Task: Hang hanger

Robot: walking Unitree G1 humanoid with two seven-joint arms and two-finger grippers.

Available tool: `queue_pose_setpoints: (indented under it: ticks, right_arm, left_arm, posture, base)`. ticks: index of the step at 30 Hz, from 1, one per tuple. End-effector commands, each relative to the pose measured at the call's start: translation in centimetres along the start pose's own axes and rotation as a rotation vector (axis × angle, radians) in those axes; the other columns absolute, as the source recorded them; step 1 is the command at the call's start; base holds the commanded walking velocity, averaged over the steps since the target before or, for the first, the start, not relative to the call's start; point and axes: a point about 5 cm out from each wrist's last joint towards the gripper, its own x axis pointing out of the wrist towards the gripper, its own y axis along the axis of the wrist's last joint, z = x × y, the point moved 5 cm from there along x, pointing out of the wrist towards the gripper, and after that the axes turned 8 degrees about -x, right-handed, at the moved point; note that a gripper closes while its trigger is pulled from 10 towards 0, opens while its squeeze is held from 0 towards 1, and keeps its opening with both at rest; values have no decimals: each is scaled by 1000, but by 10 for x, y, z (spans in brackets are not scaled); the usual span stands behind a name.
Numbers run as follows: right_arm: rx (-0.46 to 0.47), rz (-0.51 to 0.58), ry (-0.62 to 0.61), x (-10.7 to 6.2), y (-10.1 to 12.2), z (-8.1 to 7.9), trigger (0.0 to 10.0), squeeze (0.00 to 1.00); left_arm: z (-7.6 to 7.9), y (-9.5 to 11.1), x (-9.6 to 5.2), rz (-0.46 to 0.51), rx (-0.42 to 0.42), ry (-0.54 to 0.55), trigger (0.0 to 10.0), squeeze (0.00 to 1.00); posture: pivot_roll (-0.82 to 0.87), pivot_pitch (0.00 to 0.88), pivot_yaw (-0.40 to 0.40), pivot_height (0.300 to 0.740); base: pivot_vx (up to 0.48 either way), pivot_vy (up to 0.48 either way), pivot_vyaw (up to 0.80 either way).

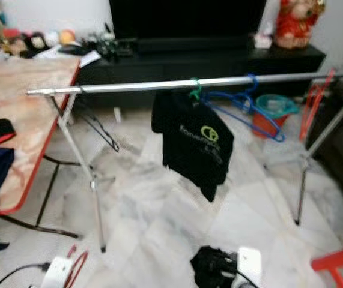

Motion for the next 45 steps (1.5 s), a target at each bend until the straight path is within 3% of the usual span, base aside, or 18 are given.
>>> queue_pose_setpoints:
  ticks: [1,21,34,41,43,45]
  right_arm:
    - [-4,8,-16,0,1,7,10000,0]
    - [5,37,-20,2,10,11,10000,0]
    - [22,95,-32,4,29,15,10000,0]
    - [1,234,-51,5,80,21,10000,0]
    - [3,247,-52,5,84,21,10000,0]
    - [-52,277,-73,5,98,26,10000,0]
  left_arm:
    - [3,-4,0,-14,3,-10,10000,0]
    - [4,-3,0,-16,2,-15,10000,0]
    - [3,-2,0,-14,3,-12,10000,0]
    - [1,5,0,39,-4,7,10000,0]
    - [1,6,0,52,-11,9,10000,0]
    - [-1,10,-1,94,-52,38,10000,0]
  posture:
    - [-92,0,19,740]
    - [-90,0,22,740]
    - [-89,0,23,740]
    - [-92,0,23,740]
    - [-92,0,23,740]
    - [-94,0,16,740]
  base:
    - [-274,0,0]
    - [-272,0,0]
    - [-183,0,0]
    - [0,0,0]
    - [0,0,0]
    - [0,0,0]
